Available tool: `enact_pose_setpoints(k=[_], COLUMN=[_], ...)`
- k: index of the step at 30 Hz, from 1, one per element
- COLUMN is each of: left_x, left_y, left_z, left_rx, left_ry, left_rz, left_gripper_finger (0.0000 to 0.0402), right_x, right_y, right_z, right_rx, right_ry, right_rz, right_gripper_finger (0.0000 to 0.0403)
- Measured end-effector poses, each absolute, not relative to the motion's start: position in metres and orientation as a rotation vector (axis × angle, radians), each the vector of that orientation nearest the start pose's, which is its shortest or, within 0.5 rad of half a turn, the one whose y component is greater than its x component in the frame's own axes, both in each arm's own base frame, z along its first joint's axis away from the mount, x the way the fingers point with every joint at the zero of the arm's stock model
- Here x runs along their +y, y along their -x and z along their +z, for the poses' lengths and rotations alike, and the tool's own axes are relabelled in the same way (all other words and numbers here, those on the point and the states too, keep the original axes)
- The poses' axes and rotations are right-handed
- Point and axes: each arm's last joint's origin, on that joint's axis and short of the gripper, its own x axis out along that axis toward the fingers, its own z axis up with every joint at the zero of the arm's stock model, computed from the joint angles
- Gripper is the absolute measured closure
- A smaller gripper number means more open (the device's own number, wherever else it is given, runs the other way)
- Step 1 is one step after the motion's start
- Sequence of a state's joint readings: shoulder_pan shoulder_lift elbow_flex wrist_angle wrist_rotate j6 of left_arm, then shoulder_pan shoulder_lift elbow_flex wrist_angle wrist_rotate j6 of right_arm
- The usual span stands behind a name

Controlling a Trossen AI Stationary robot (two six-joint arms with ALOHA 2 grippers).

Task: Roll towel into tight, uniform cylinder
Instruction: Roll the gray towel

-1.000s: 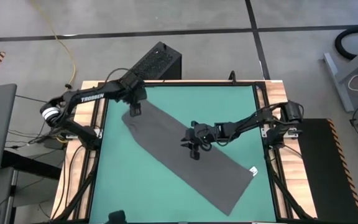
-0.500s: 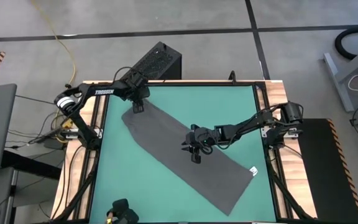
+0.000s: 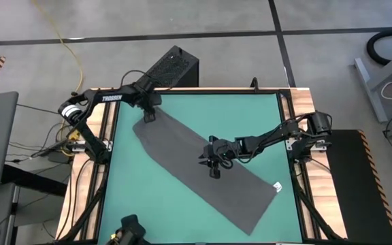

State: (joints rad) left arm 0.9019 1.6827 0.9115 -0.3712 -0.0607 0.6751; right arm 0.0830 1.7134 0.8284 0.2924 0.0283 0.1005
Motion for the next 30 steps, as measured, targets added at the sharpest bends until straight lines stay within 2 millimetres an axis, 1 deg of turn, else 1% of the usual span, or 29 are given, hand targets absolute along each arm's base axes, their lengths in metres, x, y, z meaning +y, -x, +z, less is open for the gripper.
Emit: enact_pose_setpoints(k=[8, 9, 13, 22, 30], left_x=[0.243, 0.243, 0.245, 0.249, 0.252], left_y=[-0.188, -0.188, -0.189, -0.199, -0.202], left_z=[0.150, 0.150, 0.154, 0.173, 0.175], left_rx=[1.266, 1.266, 1.265, 1.193, 1.178], left_ry=[-0.056, -0.056, -0.053, 0.006, -0.011], left_rz=[0.438, 0.439, 0.435, 0.354, 0.373], left_gripper_finger=[0.0383, 0.0392, 0.0398, 0.0401, 0.0401], right_x=[0.027, 0.027, 0.027, 0.024, 0.023], right_y=[-0.338, -0.338, -0.338, -0.337, -0.337], right_z=[0.159, 0.159, 0.159, 0.157, 0.157], right_rx=[0.594, 0.594, 0.597, 0.620, 0.621], right_ry=[-0.068, -0.068, -0.068, -0.069, -0.071], right_rz=[0.023, 0.023, 0.022, 0.012, 0.007], right_gripper_finger=[0.0271, 0.0271, 0.0271, 0.0271, 0.0271])
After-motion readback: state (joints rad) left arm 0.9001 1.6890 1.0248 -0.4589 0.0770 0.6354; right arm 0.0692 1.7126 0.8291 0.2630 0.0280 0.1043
